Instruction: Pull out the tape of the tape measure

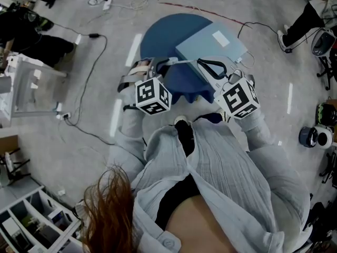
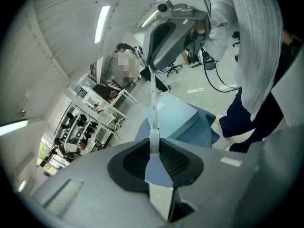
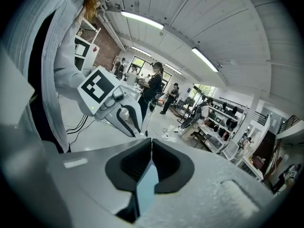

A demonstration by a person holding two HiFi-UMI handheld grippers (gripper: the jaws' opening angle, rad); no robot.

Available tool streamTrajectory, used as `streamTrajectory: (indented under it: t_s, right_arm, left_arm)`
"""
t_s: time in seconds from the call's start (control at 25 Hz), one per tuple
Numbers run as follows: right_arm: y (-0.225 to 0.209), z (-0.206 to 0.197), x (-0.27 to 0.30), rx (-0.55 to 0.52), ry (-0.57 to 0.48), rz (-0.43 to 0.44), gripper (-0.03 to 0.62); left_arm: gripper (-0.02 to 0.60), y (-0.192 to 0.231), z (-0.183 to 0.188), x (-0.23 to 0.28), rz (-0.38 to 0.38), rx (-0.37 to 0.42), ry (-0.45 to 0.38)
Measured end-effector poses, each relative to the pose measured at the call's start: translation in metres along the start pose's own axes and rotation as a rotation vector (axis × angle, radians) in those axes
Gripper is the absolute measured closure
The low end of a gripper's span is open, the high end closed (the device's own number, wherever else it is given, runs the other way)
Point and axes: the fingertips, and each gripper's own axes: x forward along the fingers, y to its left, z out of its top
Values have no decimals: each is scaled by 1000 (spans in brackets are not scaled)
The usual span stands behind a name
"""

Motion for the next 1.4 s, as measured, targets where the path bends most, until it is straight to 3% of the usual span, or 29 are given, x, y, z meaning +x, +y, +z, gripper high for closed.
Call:
streamTrajectory:
  t_s: [0.6, 0.96, 1.16, 1.4]
  right_arm:
    - [-28, -15, -15, 43, 27, -76, 582]
    - [-51, -26, -26, 88, 47, -156, 582]
    - [-59, -34, -34, 104, 60, -184, 582]
    - [-68, -41, -46, 117, 93, -247, 582]
  left_arm:
    - [495, 3, -14, 8, 9, -67, 13]
    - [495, 0, -38, 13, 7, -77, 84]
    - [495, 3, -38, 11, 12, -115, 63]
    - [495, 4, -47, 9, 25, -97, 105]
